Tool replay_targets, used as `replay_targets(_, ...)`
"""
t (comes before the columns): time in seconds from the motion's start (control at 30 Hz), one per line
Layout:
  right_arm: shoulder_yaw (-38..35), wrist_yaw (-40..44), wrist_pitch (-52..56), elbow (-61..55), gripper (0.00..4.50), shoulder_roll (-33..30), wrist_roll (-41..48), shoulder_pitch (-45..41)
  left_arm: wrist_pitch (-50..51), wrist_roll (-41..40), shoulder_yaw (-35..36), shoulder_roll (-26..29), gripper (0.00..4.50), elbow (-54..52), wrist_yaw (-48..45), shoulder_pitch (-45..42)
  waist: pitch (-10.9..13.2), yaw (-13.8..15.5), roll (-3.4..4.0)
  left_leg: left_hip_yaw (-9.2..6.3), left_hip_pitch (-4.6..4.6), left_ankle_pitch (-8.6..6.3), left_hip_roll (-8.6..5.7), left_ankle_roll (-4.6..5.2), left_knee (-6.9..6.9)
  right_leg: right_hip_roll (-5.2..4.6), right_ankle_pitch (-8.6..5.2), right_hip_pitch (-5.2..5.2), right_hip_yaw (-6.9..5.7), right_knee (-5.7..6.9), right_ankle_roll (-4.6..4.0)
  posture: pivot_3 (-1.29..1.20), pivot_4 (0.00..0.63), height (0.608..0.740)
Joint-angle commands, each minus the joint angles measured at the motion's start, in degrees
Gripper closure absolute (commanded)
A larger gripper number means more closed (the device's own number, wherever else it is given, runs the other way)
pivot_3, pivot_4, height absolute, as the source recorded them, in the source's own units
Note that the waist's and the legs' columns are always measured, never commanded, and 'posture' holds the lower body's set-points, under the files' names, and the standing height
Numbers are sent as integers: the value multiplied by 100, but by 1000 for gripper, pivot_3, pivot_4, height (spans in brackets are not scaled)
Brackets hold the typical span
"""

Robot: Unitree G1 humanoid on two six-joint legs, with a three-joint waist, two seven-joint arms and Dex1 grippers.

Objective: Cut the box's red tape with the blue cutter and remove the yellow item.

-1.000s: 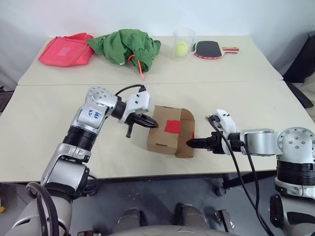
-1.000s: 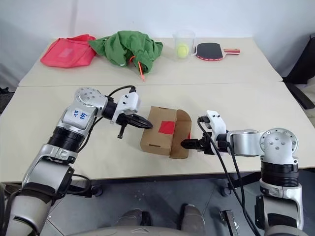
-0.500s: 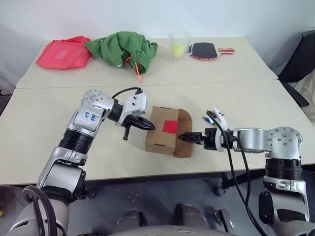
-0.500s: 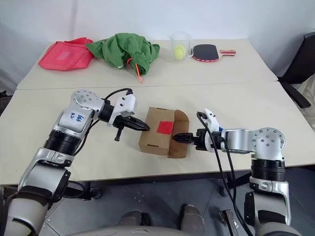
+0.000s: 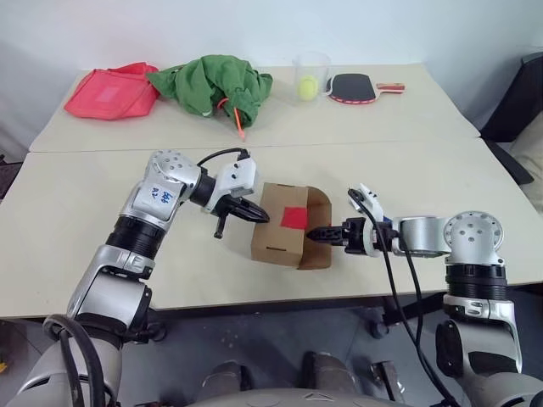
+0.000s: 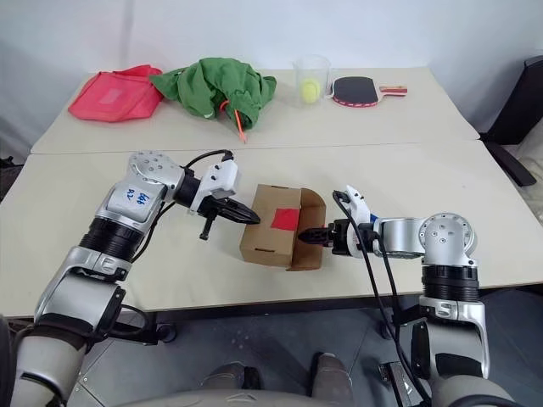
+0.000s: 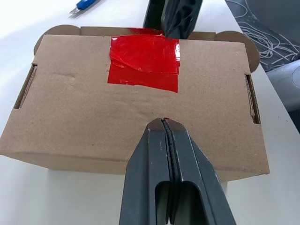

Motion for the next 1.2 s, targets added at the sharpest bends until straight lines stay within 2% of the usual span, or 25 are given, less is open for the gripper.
replay_targets(0.03, -46, 253, 37, -18, 3092, 77, -216, -35, -57, 243, -233, -64, 4500, 262, 28, 22, 2, 5, 2, 0, -1, 0, 0, 0, 0, 0, 0, 0, 0, -1, 0, 0, 150, 740)
replay_targets(0.17, -101, 411, 77, -42, 4469, 164, -453, -93, -140, 260, -241, -103, 4500, 402, 22, -53, 2, 13, 4, -1, -5, 0, -4, 4, 0, -2, 0, -1, 2, -4, 1, 0, 150, 740)
replay_targets(0.47, -258, 666, 257, -220, 4469, 223, -787, -202, -422, 352, -294, -222, 4500, 776, 50, -211, 3, 16, 4, -1, -5, 0, -4, 5, 0, -3, 0, -1, 3, -5, 1, 0, 150, 740)
replay_targets(0.7, -227, 769, 390, -522, 4469, 56, -796, -399, -933, 669, -361, -321, 4500, 1306, 463, -396, 4, 57, 6, -2, -11, 0, -8, 10, 0, -8, 0, -1, 4, -15, 1, 0, 150, 740)
replay_targets(1.2, 213, 380, 390, -839, 4469, -396, -113, -1188, -784, 579, -383, -173, 4500, 857, 359, -80, 8, 101, 13, 1, -15, -1, -8, 13, 0, -10, 1, -6, 4, -20, 1, 0, 150, 740)
